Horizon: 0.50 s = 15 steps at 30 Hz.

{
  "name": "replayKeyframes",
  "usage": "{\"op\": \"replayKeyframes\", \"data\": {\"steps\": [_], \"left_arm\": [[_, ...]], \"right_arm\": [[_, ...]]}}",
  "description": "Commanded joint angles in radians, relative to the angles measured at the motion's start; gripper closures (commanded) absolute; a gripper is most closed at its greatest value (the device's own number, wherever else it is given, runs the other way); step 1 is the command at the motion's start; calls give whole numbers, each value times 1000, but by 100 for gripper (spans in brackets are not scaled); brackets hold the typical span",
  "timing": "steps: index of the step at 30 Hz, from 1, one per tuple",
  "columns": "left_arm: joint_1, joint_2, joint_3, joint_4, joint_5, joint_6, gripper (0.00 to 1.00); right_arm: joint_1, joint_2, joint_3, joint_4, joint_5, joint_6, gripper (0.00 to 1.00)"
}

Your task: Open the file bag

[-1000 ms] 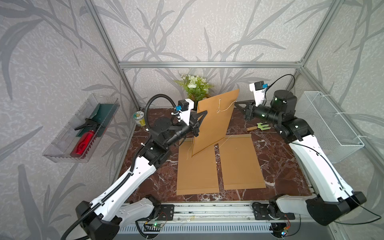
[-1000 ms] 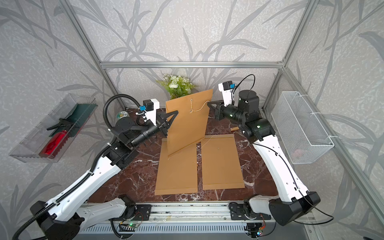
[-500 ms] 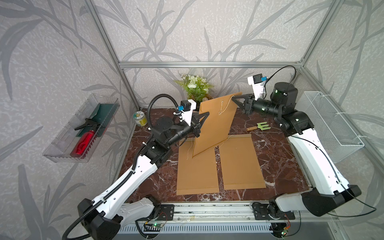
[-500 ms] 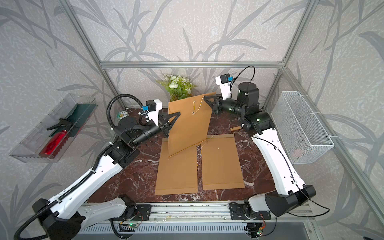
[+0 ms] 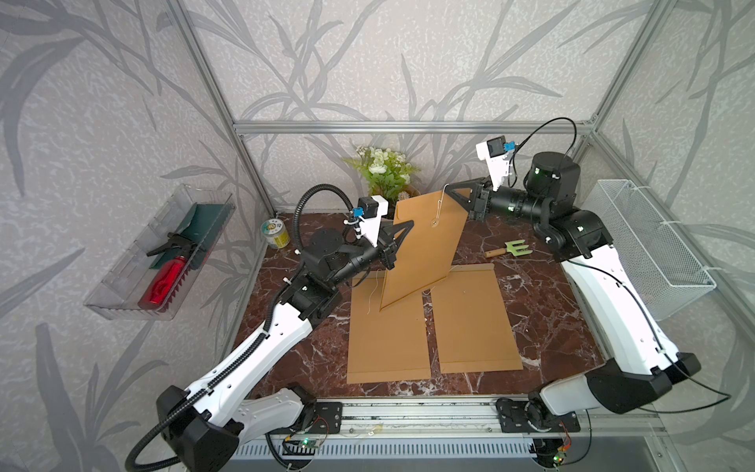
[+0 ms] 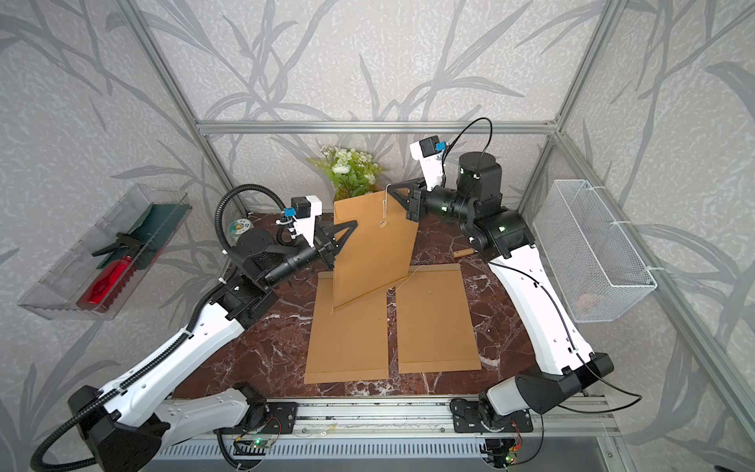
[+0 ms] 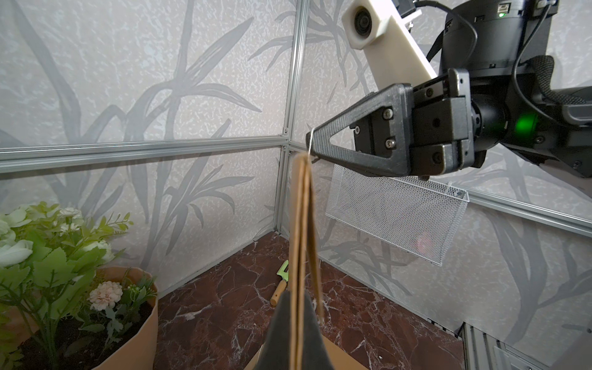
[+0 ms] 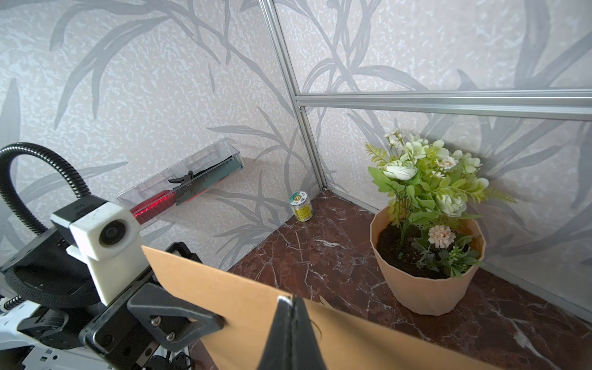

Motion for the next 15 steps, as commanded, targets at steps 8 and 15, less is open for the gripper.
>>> {"op": "replayKeyframes", "data": {"steps": [8,15], "left_arm": [[4,13,-19,89,5,-31,100],[4,15,-26,107,-6,-37,100]], "right_arm": [[88,47,102,-60,30,-46,100],[129,70,143,-82,45,-62,100]]}}
